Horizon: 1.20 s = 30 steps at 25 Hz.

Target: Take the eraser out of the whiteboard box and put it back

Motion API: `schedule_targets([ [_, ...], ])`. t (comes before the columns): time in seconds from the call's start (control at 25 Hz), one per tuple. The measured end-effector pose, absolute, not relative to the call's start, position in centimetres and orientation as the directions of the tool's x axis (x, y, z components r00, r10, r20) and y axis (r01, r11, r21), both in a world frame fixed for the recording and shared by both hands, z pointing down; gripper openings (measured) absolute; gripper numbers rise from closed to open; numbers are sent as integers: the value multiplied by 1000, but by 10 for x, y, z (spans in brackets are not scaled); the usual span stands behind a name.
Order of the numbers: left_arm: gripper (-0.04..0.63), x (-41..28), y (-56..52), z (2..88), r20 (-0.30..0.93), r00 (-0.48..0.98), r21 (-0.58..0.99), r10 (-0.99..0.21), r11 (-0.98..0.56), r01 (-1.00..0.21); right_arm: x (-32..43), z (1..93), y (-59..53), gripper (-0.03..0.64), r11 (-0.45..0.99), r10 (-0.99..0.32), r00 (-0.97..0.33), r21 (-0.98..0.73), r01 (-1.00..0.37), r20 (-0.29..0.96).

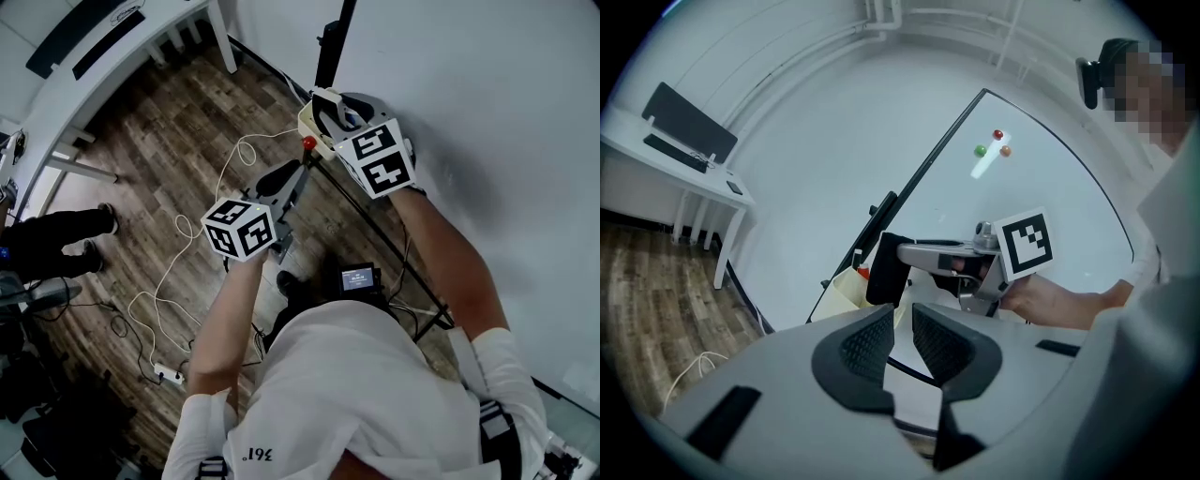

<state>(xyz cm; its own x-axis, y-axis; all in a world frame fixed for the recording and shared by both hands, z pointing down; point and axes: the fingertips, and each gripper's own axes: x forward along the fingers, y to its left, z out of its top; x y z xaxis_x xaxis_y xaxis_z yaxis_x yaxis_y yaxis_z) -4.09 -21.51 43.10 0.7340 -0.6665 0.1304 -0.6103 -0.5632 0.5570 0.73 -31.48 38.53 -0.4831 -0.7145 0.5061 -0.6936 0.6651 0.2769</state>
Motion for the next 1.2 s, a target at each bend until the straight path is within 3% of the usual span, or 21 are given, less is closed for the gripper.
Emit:
schedule_targets([
  [1.2,51,-80,-196,335,-5,685,463,-728,-609,-644,46,280,-260,175,598,-794,-541,196,-777,278],
])
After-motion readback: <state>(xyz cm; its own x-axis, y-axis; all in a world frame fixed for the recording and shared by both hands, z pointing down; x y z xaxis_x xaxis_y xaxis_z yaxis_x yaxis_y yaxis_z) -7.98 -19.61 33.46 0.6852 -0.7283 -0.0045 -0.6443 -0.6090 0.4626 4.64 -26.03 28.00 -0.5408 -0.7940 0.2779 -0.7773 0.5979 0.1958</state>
